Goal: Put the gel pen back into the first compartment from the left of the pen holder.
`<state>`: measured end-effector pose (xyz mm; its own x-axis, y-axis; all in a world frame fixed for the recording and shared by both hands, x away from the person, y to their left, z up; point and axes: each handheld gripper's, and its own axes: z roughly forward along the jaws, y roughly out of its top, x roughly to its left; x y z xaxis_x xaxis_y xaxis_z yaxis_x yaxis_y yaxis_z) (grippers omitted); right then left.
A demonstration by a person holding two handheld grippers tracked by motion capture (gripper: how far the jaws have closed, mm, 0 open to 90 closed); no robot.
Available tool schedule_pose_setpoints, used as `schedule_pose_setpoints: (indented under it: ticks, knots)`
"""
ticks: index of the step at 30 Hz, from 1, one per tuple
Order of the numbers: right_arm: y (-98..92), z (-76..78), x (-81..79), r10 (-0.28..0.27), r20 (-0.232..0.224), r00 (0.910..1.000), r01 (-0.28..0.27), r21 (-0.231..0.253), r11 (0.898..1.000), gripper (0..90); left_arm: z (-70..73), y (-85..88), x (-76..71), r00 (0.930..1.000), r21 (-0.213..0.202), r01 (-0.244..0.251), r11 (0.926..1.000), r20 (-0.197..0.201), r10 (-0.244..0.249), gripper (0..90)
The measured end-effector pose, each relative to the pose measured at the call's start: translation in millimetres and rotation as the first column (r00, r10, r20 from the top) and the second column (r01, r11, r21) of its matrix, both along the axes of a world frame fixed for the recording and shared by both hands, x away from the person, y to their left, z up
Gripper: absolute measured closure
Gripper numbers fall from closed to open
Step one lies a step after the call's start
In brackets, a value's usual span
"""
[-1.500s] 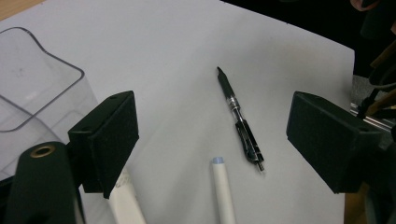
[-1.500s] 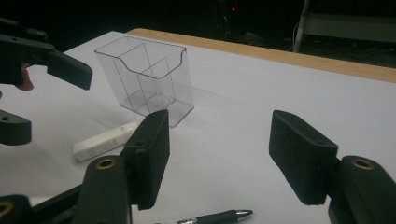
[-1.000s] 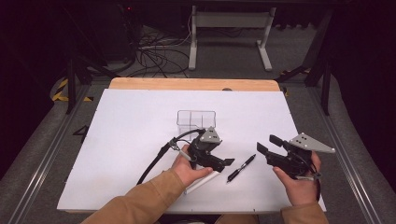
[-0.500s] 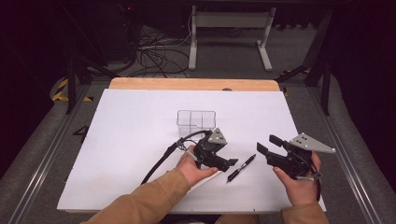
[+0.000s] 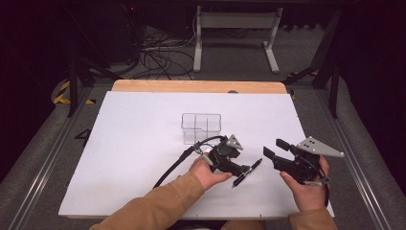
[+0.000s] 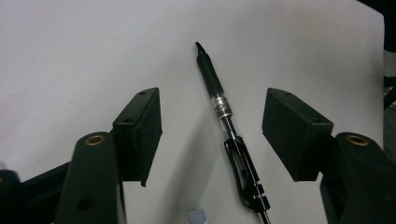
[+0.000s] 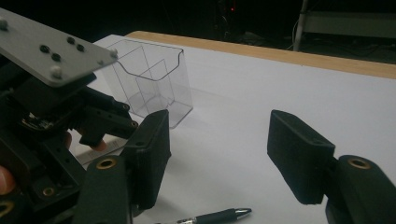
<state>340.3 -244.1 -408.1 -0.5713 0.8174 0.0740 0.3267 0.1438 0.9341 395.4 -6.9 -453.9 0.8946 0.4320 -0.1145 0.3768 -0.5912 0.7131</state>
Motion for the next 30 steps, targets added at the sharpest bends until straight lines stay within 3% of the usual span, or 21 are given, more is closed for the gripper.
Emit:
schedule_pose_setpoints:
  ticks: [16, 24, 30]
  knots:
    - [-0.5, -0.5, -0.2, 0.001, 0.000, 1.0000, -0.001, -0.002, 1.000, 40.1, -14.3, -24.8, 5.3, 0.9982, 0.088, -0.004, 0.9961, -0.059, 0.010, 46.1]
    - [1.0, -1.8, 0.3, 0.007, -0.012, 0.9999, -0.007, -0.009, 1.000, 40.1, -19.2, -34.8, 4.5, 0.9994, 0.126, 0.010, 0.9920, -0.034, -0.006, 49.1]
    - [0.8, -1.5, -0.1, 0.007, -0.007, 1.0000, -0.007, -0.009, 1.000, 40.1, -22.5, -39.9, 3.8, 1.0000, 0.161, 0.003, 0.9869, -0.007, -0.002, 57.1]
